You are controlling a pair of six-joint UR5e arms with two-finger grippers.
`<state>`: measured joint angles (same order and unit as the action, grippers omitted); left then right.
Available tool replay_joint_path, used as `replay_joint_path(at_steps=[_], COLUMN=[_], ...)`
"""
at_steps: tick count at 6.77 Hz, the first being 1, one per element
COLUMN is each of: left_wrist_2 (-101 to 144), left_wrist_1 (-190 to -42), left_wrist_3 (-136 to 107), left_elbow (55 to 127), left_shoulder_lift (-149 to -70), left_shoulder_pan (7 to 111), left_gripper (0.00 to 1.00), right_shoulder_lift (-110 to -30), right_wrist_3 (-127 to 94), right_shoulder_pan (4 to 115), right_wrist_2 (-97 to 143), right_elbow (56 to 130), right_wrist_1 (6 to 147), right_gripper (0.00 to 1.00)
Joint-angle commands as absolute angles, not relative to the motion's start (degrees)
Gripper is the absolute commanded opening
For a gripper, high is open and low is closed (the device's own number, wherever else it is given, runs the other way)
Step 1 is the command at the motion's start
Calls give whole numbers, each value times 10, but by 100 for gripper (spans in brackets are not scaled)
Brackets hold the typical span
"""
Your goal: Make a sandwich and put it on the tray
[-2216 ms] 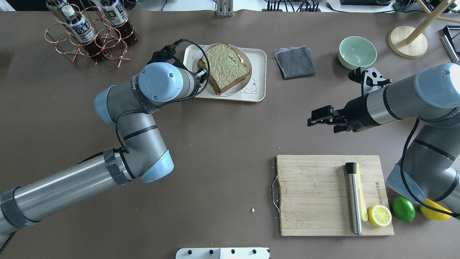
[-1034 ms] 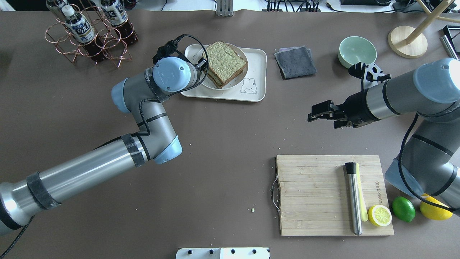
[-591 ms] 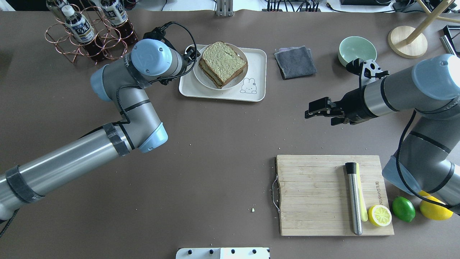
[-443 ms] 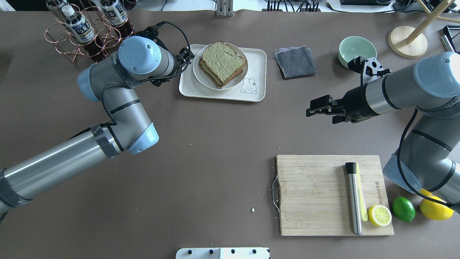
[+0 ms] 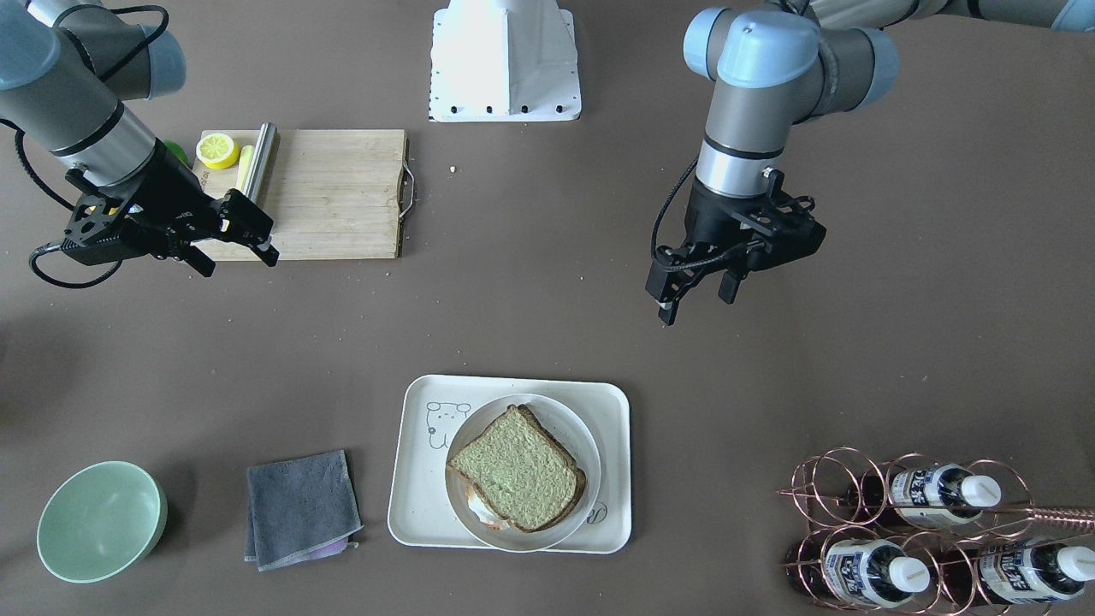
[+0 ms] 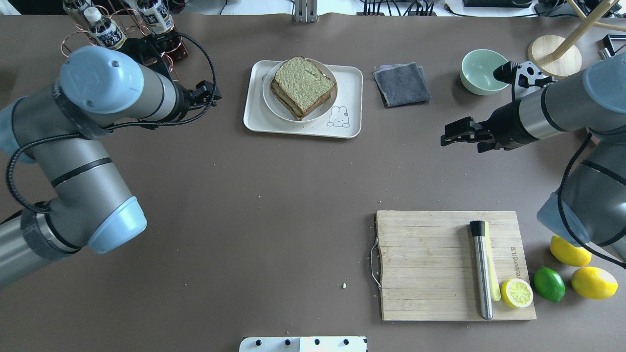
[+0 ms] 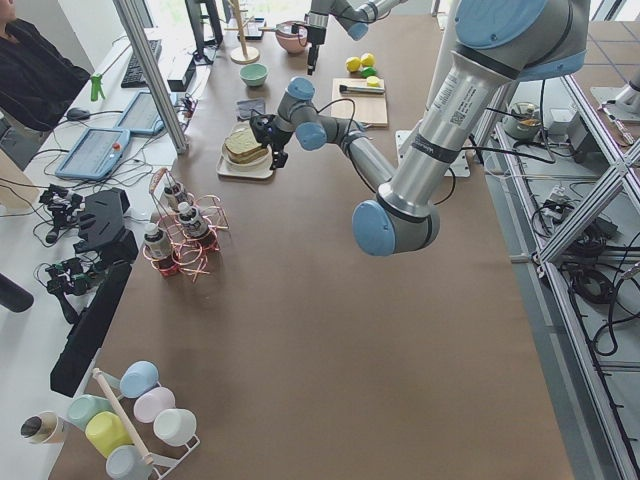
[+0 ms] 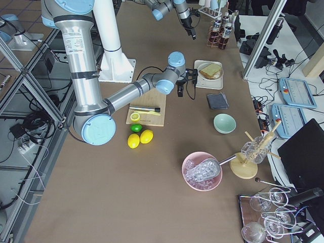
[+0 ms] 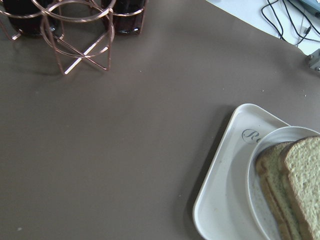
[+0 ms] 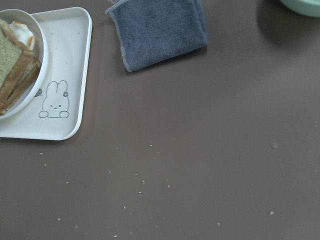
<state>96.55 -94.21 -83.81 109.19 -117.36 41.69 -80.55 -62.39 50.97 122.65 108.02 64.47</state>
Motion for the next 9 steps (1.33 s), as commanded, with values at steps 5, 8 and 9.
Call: replay_joint_path(at_steps=[5, 8, 9], left_wrist_2=[1169, 1310, 1332], left_wrist_1=[-745, -766, -806], left_wrist_3=[-309, -81, -37], left_elbow=[1177, 1134, 1104], left_shoulder_lift=[-1065, -960, -925], left_shoulder_pan=[702, 870, 898], left_gripper=[97, 97, 98], right_shoulder_lift=[-880, -915, -915], right_wrist_3=[-65, 106, 129], right_shoulder_pan=[758, 884, 902], right_wrist_2=[1293, 1361, 1362], right_elbow=[1006, 928, 907], right_wrist_1=[853, 854, 854], right_gripper=[100, 100, 100])
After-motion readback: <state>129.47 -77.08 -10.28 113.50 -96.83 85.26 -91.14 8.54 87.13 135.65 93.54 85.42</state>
